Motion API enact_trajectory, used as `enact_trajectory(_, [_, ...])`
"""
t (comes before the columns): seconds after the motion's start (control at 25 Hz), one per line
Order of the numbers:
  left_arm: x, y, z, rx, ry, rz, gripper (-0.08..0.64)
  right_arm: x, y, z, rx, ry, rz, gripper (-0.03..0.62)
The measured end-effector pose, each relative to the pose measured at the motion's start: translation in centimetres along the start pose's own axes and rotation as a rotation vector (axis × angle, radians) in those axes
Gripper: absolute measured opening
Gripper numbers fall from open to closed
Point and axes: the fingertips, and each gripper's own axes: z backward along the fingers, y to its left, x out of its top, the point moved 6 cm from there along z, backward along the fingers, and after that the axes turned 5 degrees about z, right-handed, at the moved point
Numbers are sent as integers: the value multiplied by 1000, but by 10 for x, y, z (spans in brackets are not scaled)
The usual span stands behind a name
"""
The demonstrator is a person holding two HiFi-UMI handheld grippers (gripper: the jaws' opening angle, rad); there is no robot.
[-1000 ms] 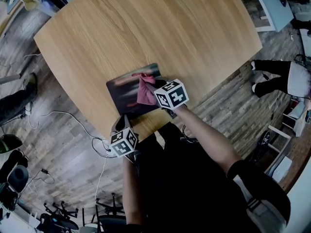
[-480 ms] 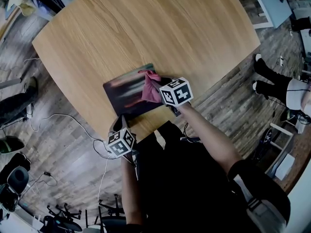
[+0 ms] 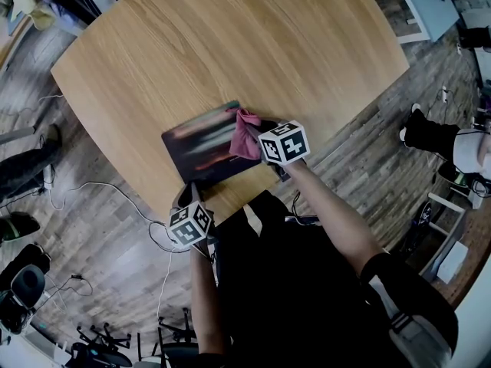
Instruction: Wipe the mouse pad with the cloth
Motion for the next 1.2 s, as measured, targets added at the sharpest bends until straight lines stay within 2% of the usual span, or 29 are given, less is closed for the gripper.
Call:
enact_trajectory(0.36, [0,0,-1,-7,0,-5,23,-6,-24,10,-77,-4,-21,63])
enact_trajectory(0.52, [3,1,2,-45,38,8,23,-5,-24,23,-57,-43,-92,63])
enact_trajectory(0.6, [16,2,10,-69,27,-8,25,-3,-17,34,-31,-74,-121,63])
enact_trajectory(0.72, [48,10,16,-91,-14,-63,25,0,0,45,17,-108,-132,63])
enact_trajectory(0.92, [95,15,-2,-197,33,-192,23,-8,57,50,135,-98,-84,63])
enact_trajectory(1.04, [122,11,-15,-234,59,-274,23,-14,103,45,251,-68,-68,63])
enact_trajectory(1.2, [144,1,-30,-290,123,-317,23,-25,164,28,406,21,-18,63])
